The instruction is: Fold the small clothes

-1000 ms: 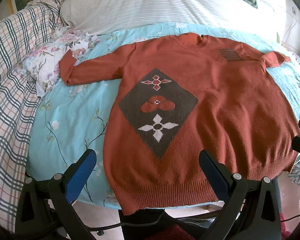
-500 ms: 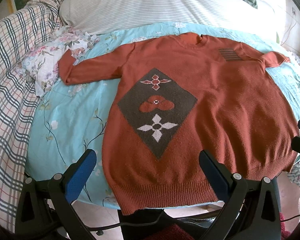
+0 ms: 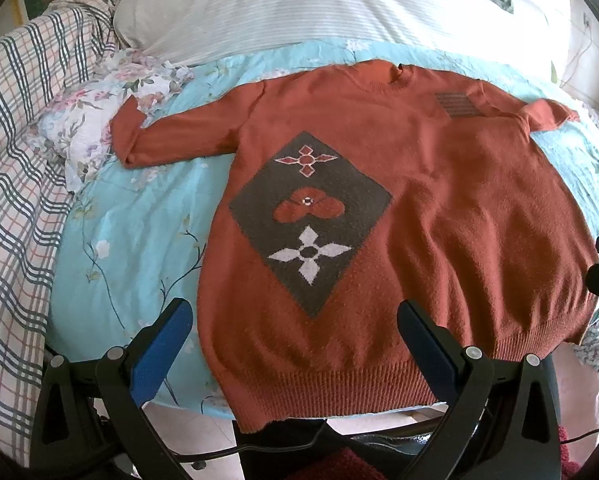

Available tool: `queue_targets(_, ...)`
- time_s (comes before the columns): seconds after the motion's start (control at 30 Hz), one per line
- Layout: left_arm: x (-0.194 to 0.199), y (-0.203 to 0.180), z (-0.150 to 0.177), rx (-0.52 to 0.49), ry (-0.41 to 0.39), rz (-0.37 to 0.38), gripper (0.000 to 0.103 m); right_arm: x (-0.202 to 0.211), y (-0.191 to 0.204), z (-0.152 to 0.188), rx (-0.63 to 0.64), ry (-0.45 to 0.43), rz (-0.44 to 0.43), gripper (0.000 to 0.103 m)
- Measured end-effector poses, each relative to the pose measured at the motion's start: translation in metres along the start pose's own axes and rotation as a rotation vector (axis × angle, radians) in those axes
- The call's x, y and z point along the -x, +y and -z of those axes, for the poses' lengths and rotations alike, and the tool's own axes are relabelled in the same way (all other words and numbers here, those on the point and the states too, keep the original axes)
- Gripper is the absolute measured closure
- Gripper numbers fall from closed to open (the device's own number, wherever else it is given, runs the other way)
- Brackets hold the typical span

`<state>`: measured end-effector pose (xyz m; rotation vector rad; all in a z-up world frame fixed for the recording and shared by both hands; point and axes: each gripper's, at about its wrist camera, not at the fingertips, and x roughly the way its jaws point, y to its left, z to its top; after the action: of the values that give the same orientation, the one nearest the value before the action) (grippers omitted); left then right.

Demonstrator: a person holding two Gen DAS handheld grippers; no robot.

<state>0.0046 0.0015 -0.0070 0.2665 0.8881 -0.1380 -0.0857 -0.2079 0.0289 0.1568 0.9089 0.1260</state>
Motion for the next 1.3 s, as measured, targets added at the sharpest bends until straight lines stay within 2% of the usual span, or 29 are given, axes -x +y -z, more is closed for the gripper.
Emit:
queue_targets(0.07, -0.001, 0.0, -0.001, -0.003, 0.017, 0.001, 0.001, -0.001, 0.0, 0.0, 0.003, -0.007, -0.001, 0.0)
queue_targets(0.2, -0.004, -0.002, -0.002, 0.006, -0.01, 0.005, 0.001, -0.002, -0.001, -0.001, -0.003, -0.005, -0.004, 0.0)
queue_targets(0.43, -0.009, -0.007, -0.006, 0.0, -0.006, 0.01, 0.001, -0.007, -0.005, -0.005, -0.02, 0.017, -0.014, 0.0)
queue_targets(0.83, -0.023, -0.012, -0.019, -0.01, 0.002, 0.025, 0.001, -0.004, -0.034, -0.02, -0.083, -0.099, -0.046, 0.0)
queue_targets(1.03, -0.038, -0.01, -0.032, 0.013, 0.034, 0.025, 0.001, 0.001, -0.077, -0.034, -0.139, -0.145, -0.007, 0.0)
queue_targets(1.2, -0.048, -0.012, -0.041, 0.03, 0.066, 0.043, 0.001, 0.013, -0.145, -0.053, -0.254, -0.188, 0.058, 0.0)
queue_targets(1.3, -0.054, -0.016, -0.047, 0.022, 0.076, 0.042, 0.001, 0.021, -0.187, -0.066, -0.321, -0.224, 0.102, 0.009)
